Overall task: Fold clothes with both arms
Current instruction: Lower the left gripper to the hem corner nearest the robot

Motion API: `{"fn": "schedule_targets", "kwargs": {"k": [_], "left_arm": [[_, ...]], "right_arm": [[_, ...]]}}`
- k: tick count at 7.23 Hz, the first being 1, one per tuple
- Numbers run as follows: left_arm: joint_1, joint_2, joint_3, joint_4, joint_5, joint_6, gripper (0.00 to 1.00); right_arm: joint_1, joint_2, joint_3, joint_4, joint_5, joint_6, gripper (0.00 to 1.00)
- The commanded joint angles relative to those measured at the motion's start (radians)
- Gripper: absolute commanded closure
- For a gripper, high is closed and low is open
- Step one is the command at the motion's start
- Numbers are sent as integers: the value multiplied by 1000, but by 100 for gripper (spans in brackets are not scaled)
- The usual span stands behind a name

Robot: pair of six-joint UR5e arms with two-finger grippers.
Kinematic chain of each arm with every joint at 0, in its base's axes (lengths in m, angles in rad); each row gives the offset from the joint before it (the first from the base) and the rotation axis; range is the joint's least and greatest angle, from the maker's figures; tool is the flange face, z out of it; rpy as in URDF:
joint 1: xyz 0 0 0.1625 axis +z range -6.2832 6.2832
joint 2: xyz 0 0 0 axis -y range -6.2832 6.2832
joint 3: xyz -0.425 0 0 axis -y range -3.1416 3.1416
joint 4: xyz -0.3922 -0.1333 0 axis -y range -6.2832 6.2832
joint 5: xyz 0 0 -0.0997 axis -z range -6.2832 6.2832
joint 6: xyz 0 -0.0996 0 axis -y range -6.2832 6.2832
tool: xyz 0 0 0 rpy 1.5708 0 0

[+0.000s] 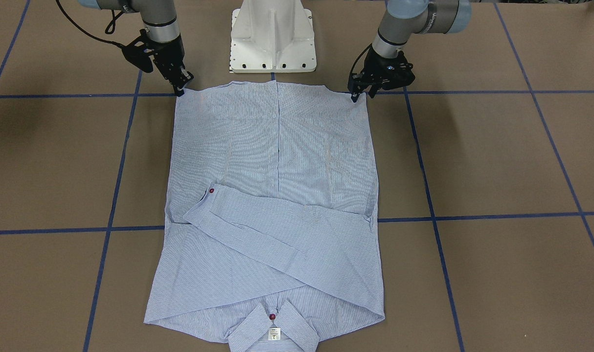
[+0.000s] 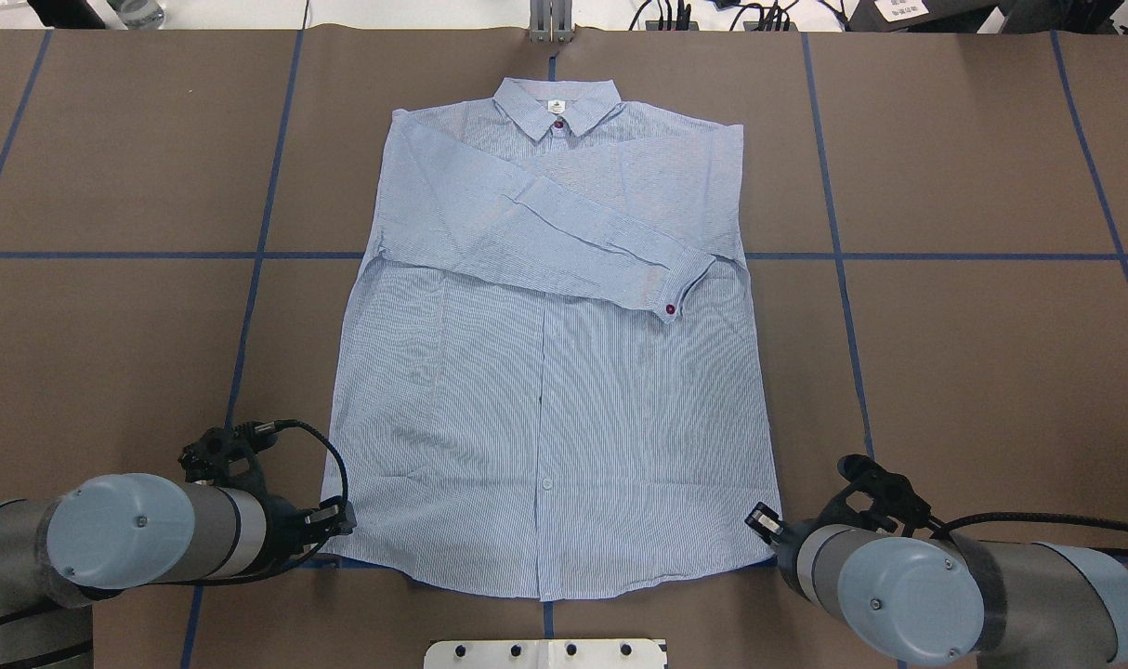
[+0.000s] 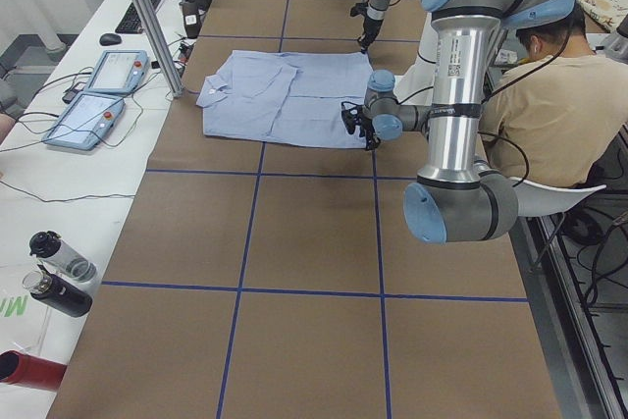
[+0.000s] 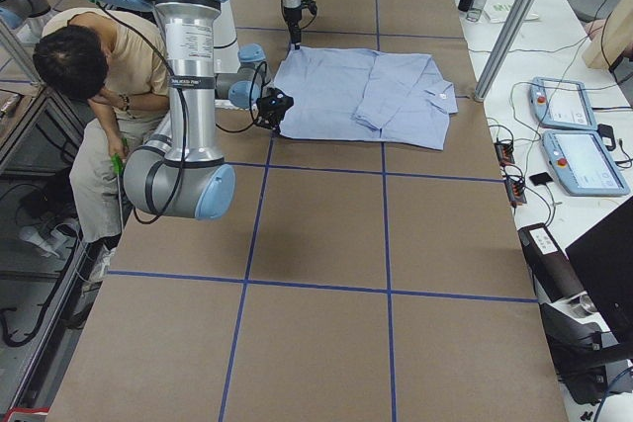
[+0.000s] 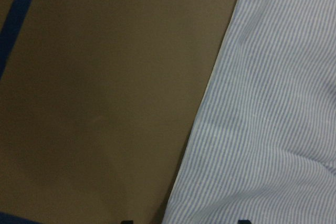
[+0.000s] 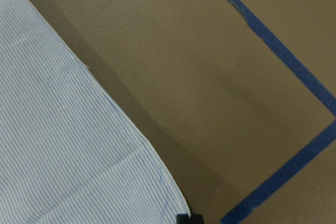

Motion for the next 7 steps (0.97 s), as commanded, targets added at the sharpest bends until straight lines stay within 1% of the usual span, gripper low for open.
{"fn": "schedule_targets", "kwargs": {"k": [1, 2, 3, 4, 5, 7], "left_arm": [[3, 0, 0, 0, 0, -29, 54], [3, 2, 0, 0, 0, -31, 56], [3, 2, 0, 2, 0, -31, 56], [3, 2, 0, 2, 0, -31, 54], [3, 2, -1, 3, 0, -31, 48], [5, 5, -1, 3, -8, -31, 50]], "right_arm": [[0, 1, 1, 0, 0, 0, 100], [0, 1, 0, 0, 0, 0, 100], [0, 1, 1, 0, 0, 0, 100], [2, 1, 1, 0, 0, 0, 100], [2, 1, 0, 0, 0, 0, 100], [2, 1, 0, 0, 0, 0, 100]]}}
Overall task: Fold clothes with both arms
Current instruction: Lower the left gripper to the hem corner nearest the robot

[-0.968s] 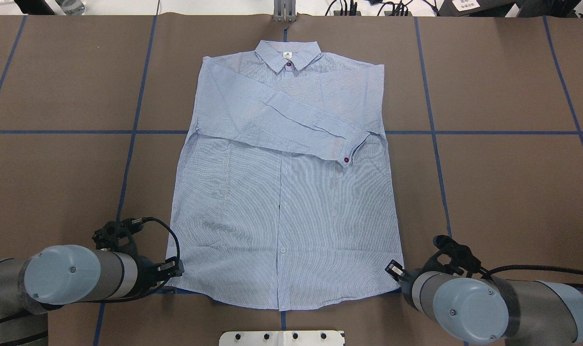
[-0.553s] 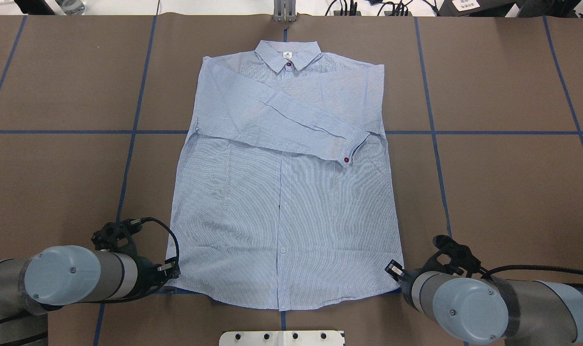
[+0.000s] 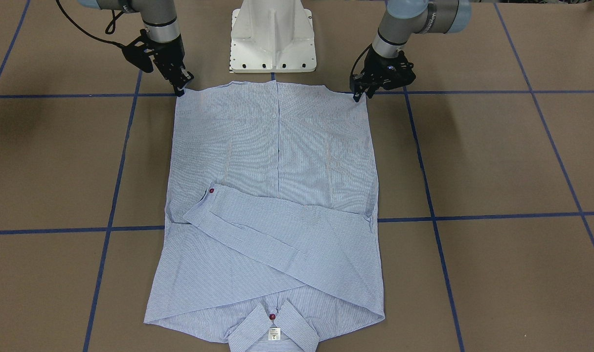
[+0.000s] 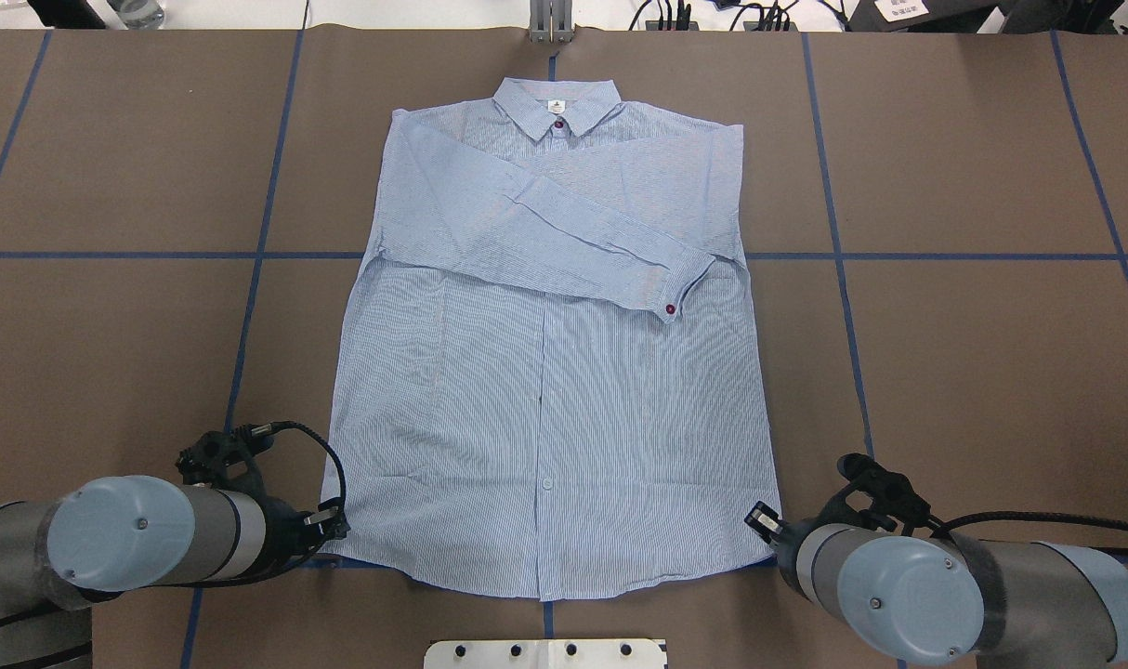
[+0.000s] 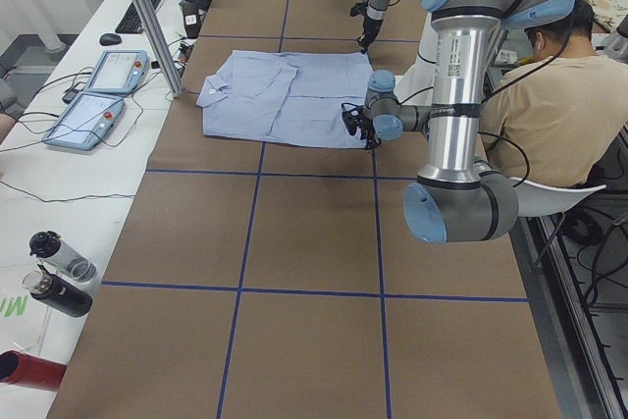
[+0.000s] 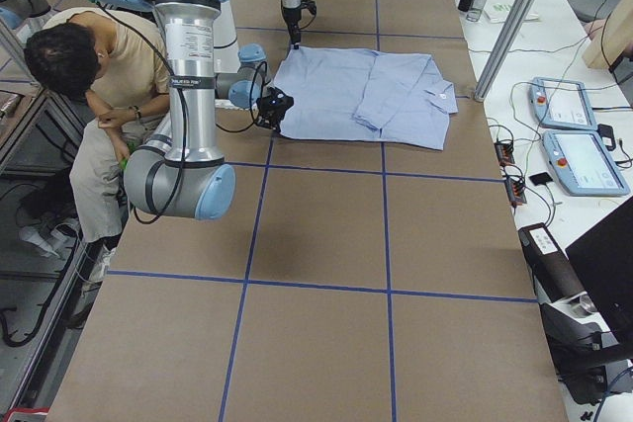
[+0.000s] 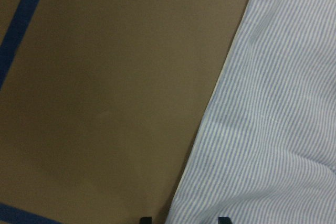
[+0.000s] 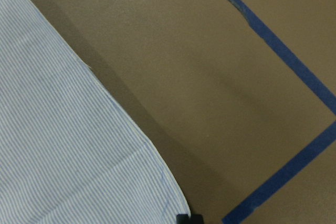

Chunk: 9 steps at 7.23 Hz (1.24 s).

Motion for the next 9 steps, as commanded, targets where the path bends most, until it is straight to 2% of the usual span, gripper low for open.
{"fn": "schedule_targets", "kwargs": {"k": [1, 2, 3, 4, 7, 9], "left_arm": [[7, 23, -2, -1, -7, -2, 54], [7, 25, -8, -1, -8, -2, 58], [7, 25, -9, -1, -20, -2, 70], [7, 23, -11, -1, -33, -2, 100], [7, 15, -12, -3, -42, 0, 100], [5, 26, -66, -1, -57, 2, 100]], "right_arm": [[0, 0, 0, 0, 0, 0, 100], [0, 0, 0, 0, 0, 0, 100], [-1, 0, 0, 0, 0, 0, 100], [0, -2, 0, 0, 0, 0, 100], [0, 0, 0, 0, 0, 0, 100], [-1, 0, -2, 0, 0, 0, 100]]}}
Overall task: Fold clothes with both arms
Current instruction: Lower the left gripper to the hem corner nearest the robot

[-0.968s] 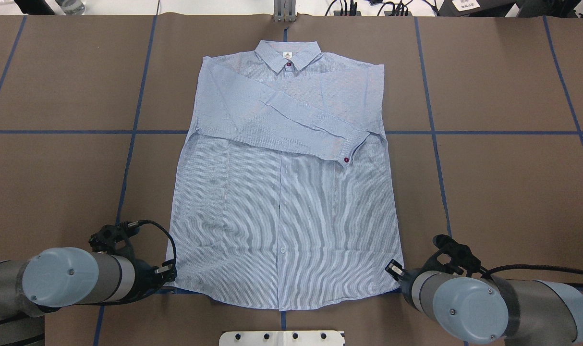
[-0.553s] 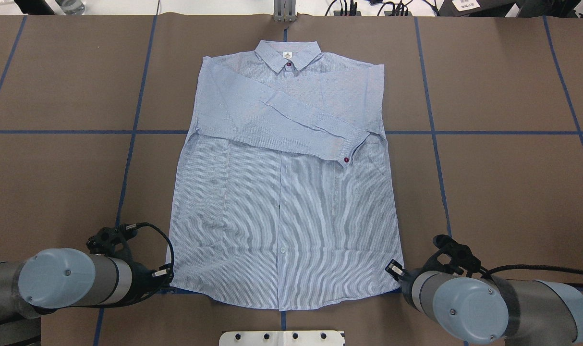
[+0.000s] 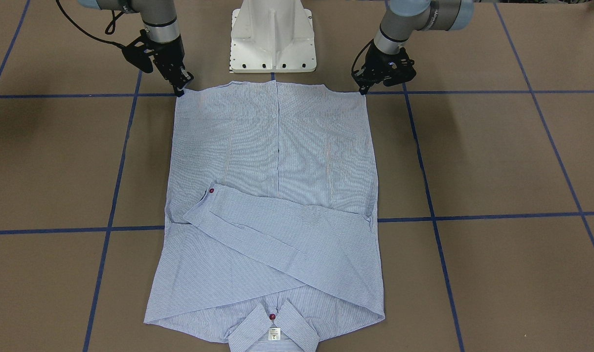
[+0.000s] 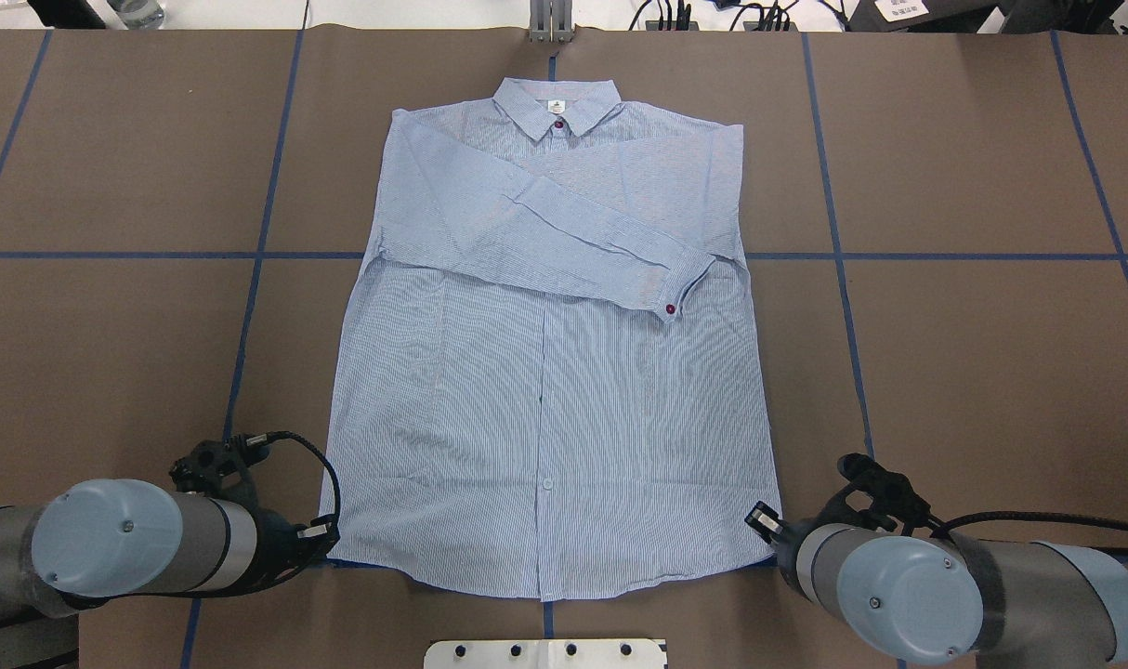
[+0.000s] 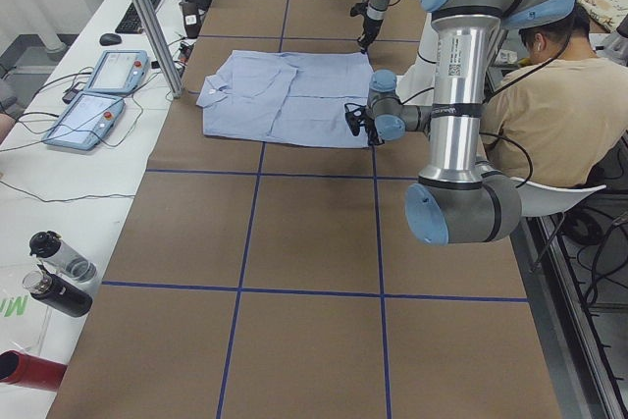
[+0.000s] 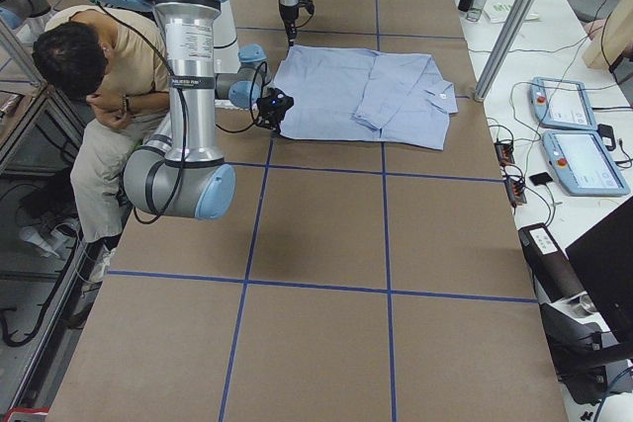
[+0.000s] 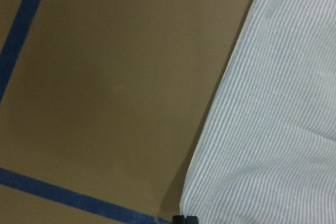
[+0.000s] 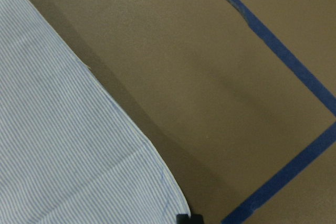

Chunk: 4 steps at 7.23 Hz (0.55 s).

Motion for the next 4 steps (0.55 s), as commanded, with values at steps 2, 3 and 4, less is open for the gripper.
{"fn": "schedule_targets", "kwargs": {"k": [2, 3, 4], "left_arm": [[0, 51, -88, -2, -16, -1, 100], [14, 65, -128, 0, -16, -1, 100], [14, 67, -149, 1, -16, -2, 100]], "right_arm": [[19, -3, 31, 0, 9, 0, 100], [17, -21, 61, 0, 12, -2, 100], [19, -44, 118, 0, 32, -2, 100]]}}
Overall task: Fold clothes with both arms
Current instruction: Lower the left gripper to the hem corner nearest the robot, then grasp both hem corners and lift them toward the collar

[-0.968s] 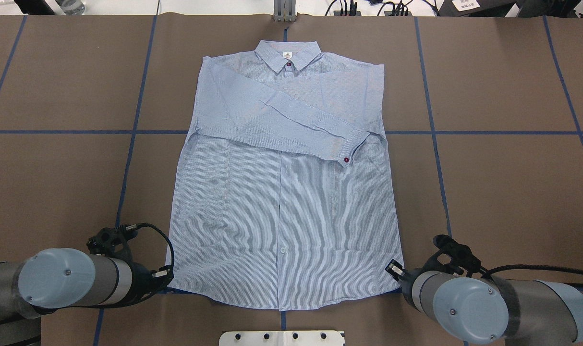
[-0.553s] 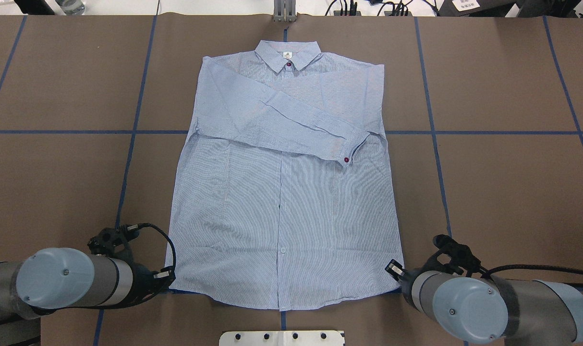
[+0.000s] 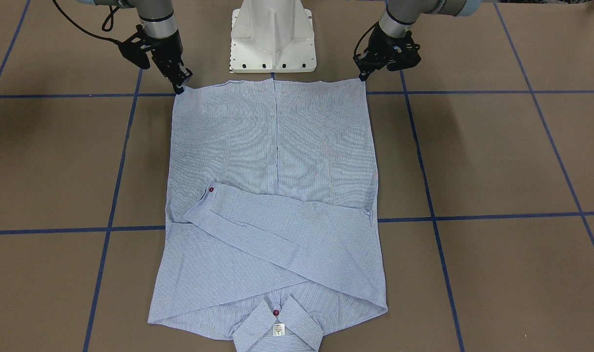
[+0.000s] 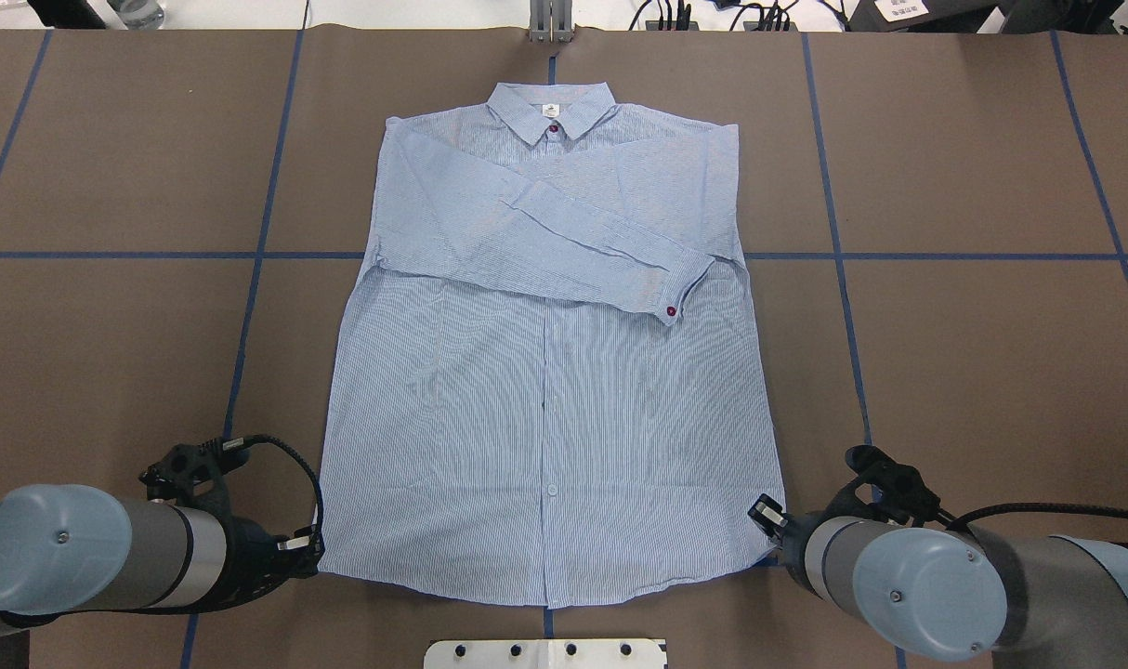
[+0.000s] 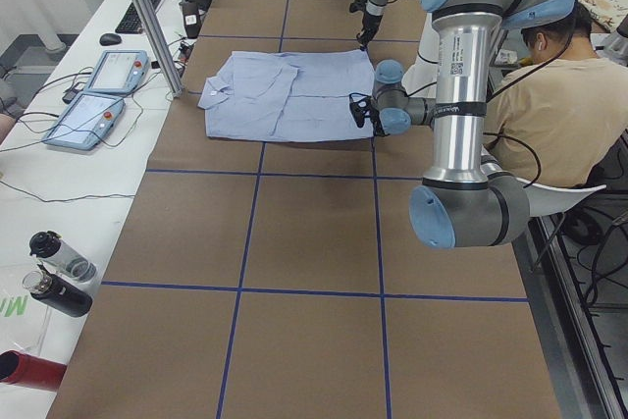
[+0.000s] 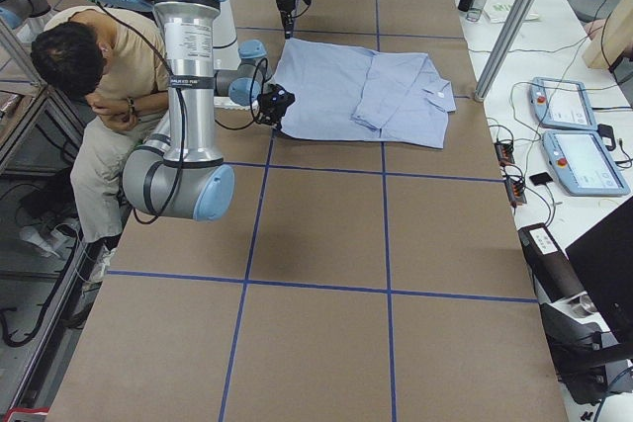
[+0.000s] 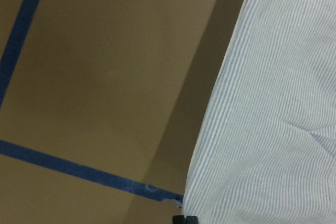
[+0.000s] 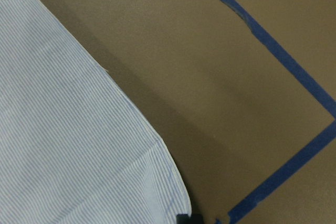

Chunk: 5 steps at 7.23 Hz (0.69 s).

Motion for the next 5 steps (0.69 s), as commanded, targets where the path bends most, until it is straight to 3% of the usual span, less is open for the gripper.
{"fn": "schedule_targets", "kwargs": {"k": [1, 3, 5], "left_arm": [[2, 11, -68, 23, 0, -1, 100], [-18, -4, -97, 35, -37, 18, 100], [-157, -59, -71, 38, -111, 142, 100]], "right_arm": [[9, -35, 91, 0, 30, 1, 100], [108, 27, 105, 2, 118, -2, 100], [310, 111, 73, -2, 285, -14, 100]]}}
